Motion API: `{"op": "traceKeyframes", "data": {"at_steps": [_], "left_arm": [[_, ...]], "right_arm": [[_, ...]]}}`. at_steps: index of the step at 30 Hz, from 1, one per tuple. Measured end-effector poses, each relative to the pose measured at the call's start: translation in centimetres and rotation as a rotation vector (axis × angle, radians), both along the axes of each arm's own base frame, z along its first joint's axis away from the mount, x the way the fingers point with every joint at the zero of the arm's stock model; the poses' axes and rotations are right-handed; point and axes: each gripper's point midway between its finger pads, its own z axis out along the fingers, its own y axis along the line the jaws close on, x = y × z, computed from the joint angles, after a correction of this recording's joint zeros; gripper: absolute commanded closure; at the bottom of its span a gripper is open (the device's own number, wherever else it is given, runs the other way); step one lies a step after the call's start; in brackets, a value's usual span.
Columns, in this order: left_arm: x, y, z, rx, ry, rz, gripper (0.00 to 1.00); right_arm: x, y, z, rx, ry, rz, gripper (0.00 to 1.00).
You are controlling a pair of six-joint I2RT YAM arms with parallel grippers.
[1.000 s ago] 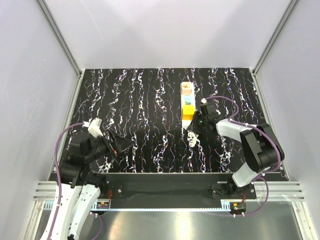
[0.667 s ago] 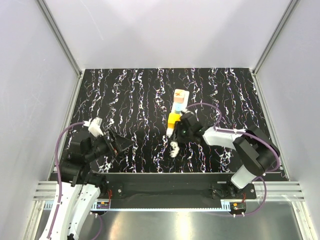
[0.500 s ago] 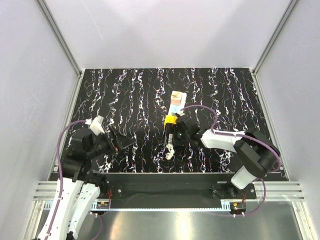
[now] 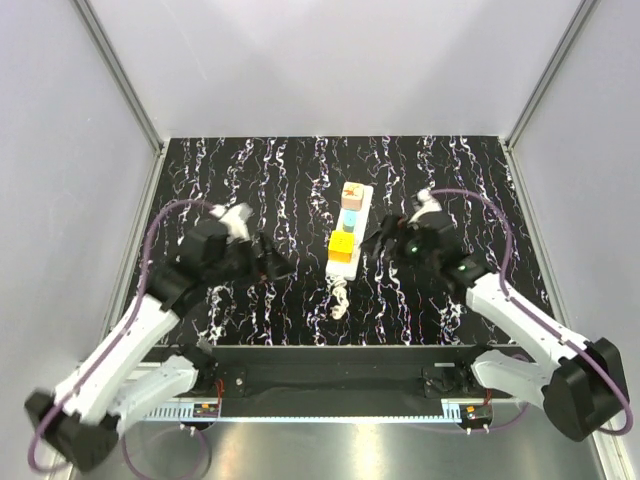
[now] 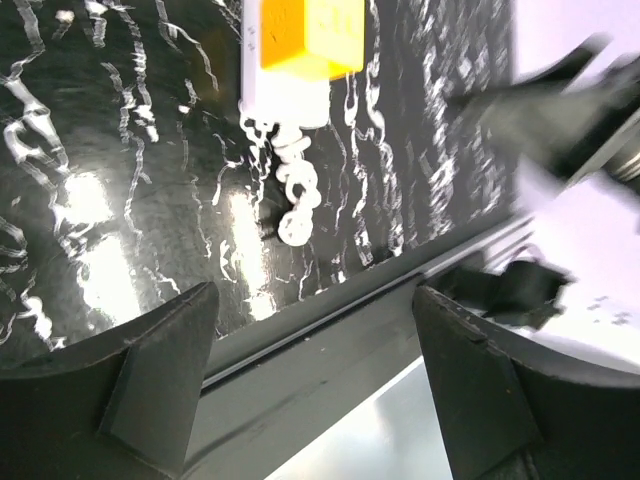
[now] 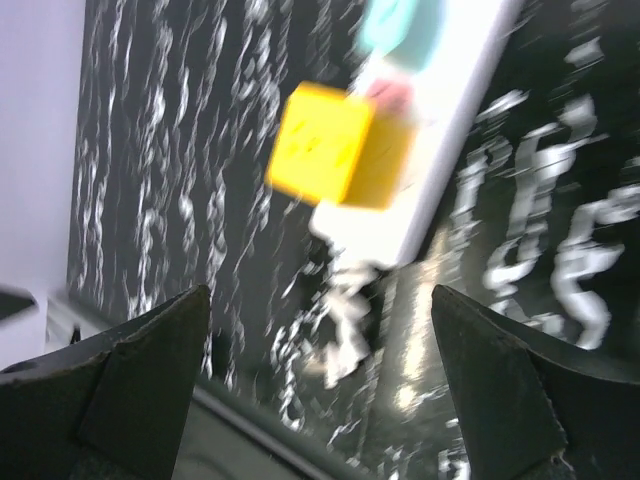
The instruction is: Pull the plug off the socket
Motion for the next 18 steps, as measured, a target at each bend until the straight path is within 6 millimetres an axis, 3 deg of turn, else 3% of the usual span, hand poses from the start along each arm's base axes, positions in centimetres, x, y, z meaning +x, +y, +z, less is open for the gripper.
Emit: {"op": "traceKeyframes", "data": {"at_steps": [3,6,12,13,15,18], "left_arm": [[1.1,-2.7,-0.7,0.097,0.006,-0.054,0.18],[2.7,-5.1,-2.0,0.204,0.016,-0.076,0.17],[6.2,-10.6,-3.6,0.37,-0.034,-0.107,0.17],[6.8,-11.4,-3.8,0.384,-0.04,-0.105,0.28],[8.1,-12.3,-4.5,0.415,-0.045,-0.095,0.35],[9.9,-13.5,-5.6,0.452,-0.057,-0.094,0.31]], "right_arm": [[2.2,-3.4,0.0,-0.003,-0.005,-0.082,0.04],[3.7,-5.0,-1.4,-0.003,0.053,-0.091,0.04],[6.1,-6.9,-3.3,0.072,0.162,-0.102,0.06],[6.6,-7.2,-3.5,0.099,0.175,-0.109,0.09],[7.6,-7.4,-3.8,0.167,0.201,-0.113,0.16],[8.7,-6.9,-4.6,0.281,0.247,-0.099,0.21]]}}
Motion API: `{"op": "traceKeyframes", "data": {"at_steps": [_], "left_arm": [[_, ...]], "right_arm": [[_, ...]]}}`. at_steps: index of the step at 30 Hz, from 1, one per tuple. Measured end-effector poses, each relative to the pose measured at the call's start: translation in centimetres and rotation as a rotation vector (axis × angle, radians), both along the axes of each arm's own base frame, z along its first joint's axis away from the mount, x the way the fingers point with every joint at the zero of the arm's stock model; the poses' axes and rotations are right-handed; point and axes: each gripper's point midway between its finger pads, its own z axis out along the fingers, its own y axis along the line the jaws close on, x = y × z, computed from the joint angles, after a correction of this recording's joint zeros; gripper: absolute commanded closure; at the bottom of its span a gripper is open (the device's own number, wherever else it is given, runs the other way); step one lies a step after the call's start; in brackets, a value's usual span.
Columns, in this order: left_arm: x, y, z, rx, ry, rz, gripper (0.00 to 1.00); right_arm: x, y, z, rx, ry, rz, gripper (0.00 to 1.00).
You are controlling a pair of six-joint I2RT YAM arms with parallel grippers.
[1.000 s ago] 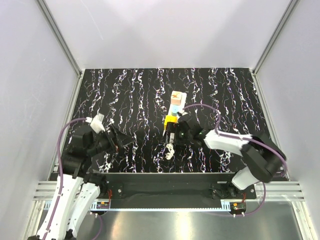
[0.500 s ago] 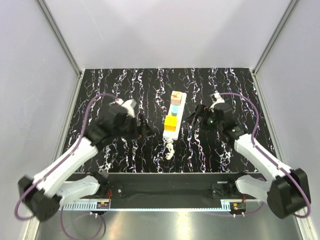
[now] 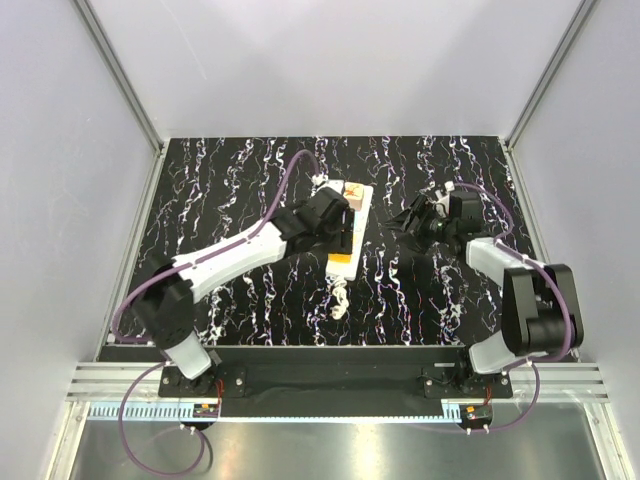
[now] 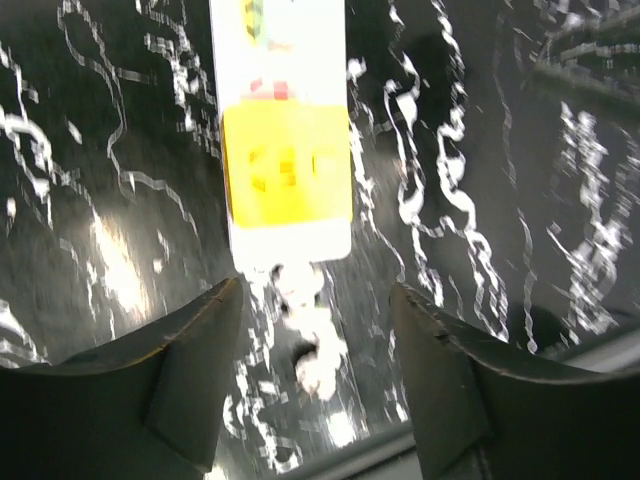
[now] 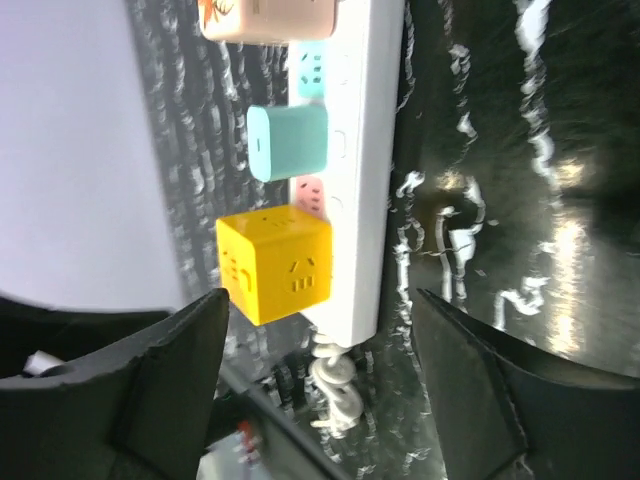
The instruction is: Pull the plug off the socket
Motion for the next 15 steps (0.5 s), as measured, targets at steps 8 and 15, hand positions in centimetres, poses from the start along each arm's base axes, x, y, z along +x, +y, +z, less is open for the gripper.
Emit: {"op": "traceKeyframes", "data": {"at_steps": [8,15], "left_arm": [[2.2,-2.4,-2.4,0.05,0.01,-0.038,0.16],[3.0,-3.4,-2.2,0.037,-0.005,-0.046,0.17]], "right_arm": [[-1.6,1.8,-0.9,0.137,0.056,0.084,0.12],[-0.7,1.7,0.1,0.091,-0.011,0.122,0.17]]}}
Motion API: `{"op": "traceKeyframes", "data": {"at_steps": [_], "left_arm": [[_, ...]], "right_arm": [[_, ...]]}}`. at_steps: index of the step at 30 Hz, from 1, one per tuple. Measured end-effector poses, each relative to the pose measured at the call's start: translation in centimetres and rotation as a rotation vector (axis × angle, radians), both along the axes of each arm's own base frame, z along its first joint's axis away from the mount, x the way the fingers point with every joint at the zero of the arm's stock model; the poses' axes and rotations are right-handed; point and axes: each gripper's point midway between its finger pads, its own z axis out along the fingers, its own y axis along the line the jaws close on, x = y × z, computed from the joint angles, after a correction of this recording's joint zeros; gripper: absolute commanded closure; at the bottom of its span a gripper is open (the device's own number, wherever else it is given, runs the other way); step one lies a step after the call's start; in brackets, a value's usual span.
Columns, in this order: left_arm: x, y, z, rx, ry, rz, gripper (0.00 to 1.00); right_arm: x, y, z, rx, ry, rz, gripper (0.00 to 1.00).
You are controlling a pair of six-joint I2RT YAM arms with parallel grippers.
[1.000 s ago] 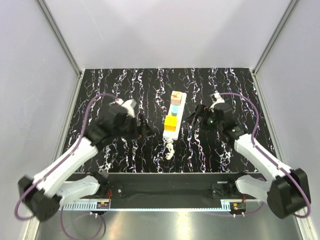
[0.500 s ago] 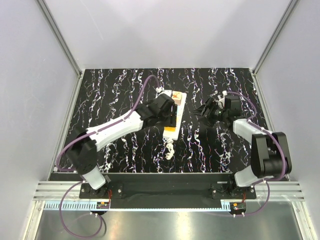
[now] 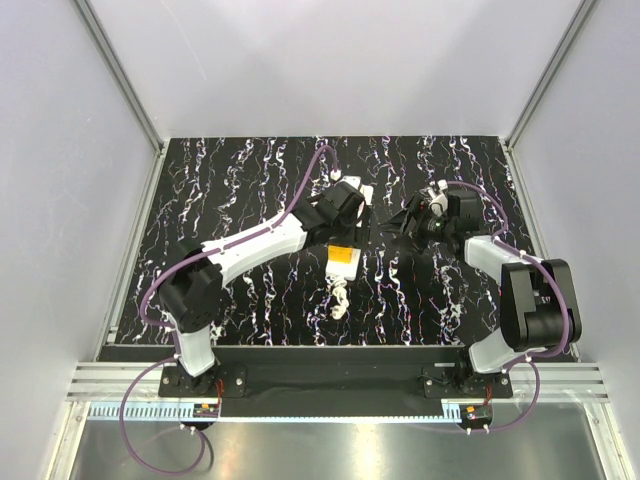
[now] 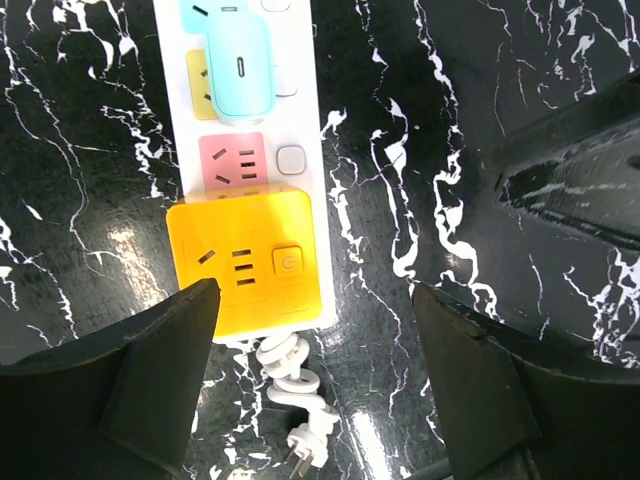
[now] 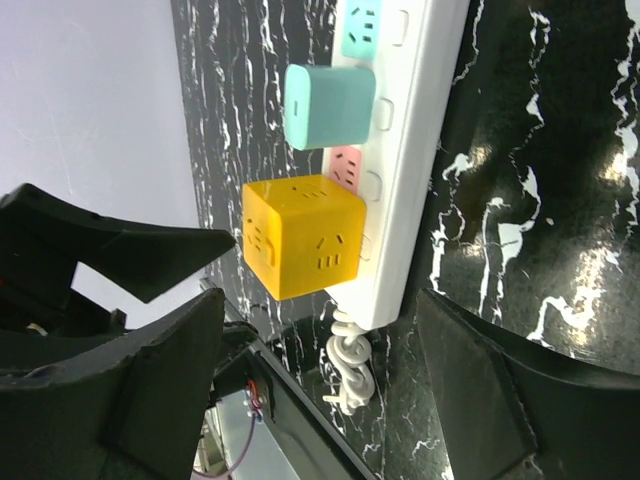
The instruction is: Pull the plug off the socket
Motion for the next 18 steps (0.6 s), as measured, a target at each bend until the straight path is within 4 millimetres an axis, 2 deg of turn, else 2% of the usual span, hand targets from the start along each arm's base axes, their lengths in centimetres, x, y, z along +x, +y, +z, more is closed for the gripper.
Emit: {"op": "traceKeyframes", "data": {"at_steps": [5,6,7,9,10,13,18], "left_arm": [[-0.2,0.7,-0.8,0.035,-0.006,-0.01,0.14],[-0.3,0.9,-1.1,0.044,-0.004,-0.014,0.12],[-0.4,1.1,-1.3,0.054,-0.004,-0.018,0.06],[-0.5,1.3,-1.3,0.063,-0.011,-0.031,0.05],[-0.5,1.5,-1.2,0.067,-0.014,-0.036,0.05],[-0.4,1.8,-1.0,0.086,-0.032,-0.048,0.05],[-0.3,2.1,-0.7,0.094,-0.045,-0.051,0.05]], "right_arm": [[-0.4,-0.1,-1.2,-0.024,0.009,0.019,0.18],[-0.5,-0.1,-1.5,-0.028,0.012,0.021,0.19],[-0.4,-0.1,-1.7,-0.031,0.015,0.022,0.2],[-0.3,0.0,-2.0,-0.034,0.015,0.026,0.23],[-0.3,0.1,-2.3,-0.036,0.015,0.03,0.3],[0.2,0.7,-2.8,-0.033,0.012,0.046,0.4],[1.2,1.9,-3.6,-0.025,-0.008,0.072,0.44]]}}
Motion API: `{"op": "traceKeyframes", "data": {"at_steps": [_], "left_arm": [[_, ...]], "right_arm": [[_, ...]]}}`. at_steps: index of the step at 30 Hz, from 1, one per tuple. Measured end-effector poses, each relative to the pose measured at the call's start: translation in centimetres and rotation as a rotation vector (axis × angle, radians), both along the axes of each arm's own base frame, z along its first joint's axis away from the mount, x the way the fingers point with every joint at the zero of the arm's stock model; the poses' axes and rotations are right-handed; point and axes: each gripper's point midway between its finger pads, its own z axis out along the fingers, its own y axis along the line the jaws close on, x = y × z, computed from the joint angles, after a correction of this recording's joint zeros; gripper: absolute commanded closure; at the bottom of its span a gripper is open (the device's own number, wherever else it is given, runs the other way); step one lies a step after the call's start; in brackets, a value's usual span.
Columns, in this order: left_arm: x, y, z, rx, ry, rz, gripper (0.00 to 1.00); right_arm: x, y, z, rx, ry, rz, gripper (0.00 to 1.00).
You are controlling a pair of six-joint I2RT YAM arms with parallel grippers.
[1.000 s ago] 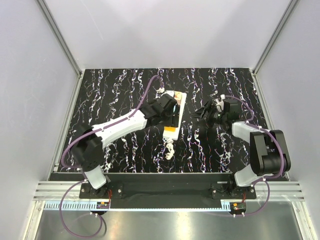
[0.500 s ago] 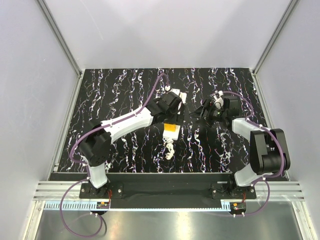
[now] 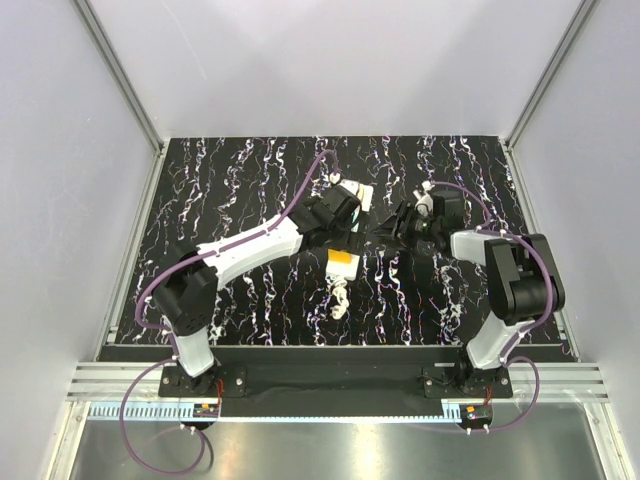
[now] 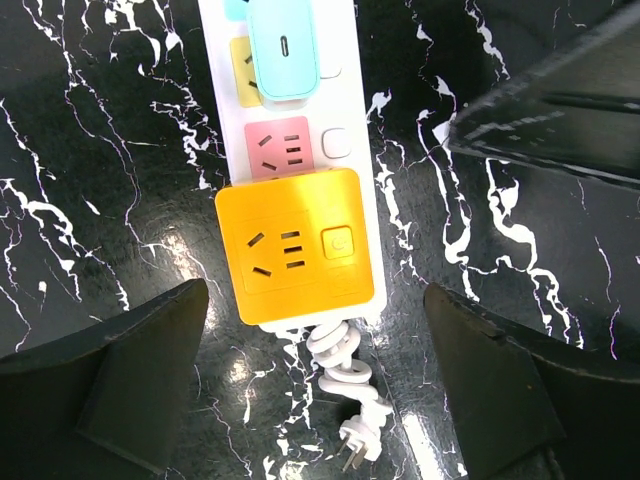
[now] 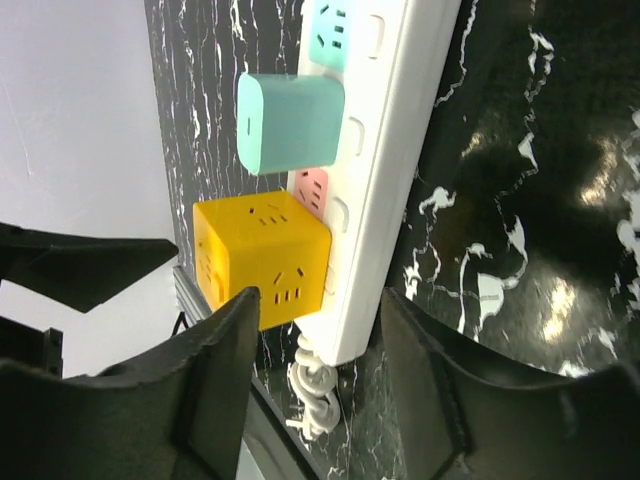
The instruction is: Pull the plug off the socket
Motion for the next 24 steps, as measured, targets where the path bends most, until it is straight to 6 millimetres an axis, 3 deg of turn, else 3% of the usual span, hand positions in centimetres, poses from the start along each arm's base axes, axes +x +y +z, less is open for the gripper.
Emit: {"op": "traceKeyframes", "data": {"at_steps": [8,12,15,24], "left_arm": [[0.0,-0.2,-1.3,0.017,0.026,-0.002,0.09],[0.0,-0.5,-2.4,0.027,0.048,-0.006,0.12],[0.1,-0.6,-2.7,0.03,0.056,-0.007,0.16],[0.3,-0.5,-3.5,0.037,0.076,0.01,0.28]], "right_arm": [[0.3,2.6,-2.0,0.038,0.005,0.046,0.63],[0.1,3.9,-1.5,0.052,-0.026,0.075,0.69],[0.1,4.0,-1.6,0.045,-0.028,0.07,0.77],[-0.3,3.9,-2.2,0.033,-0.009,0.069,0.82]]}}
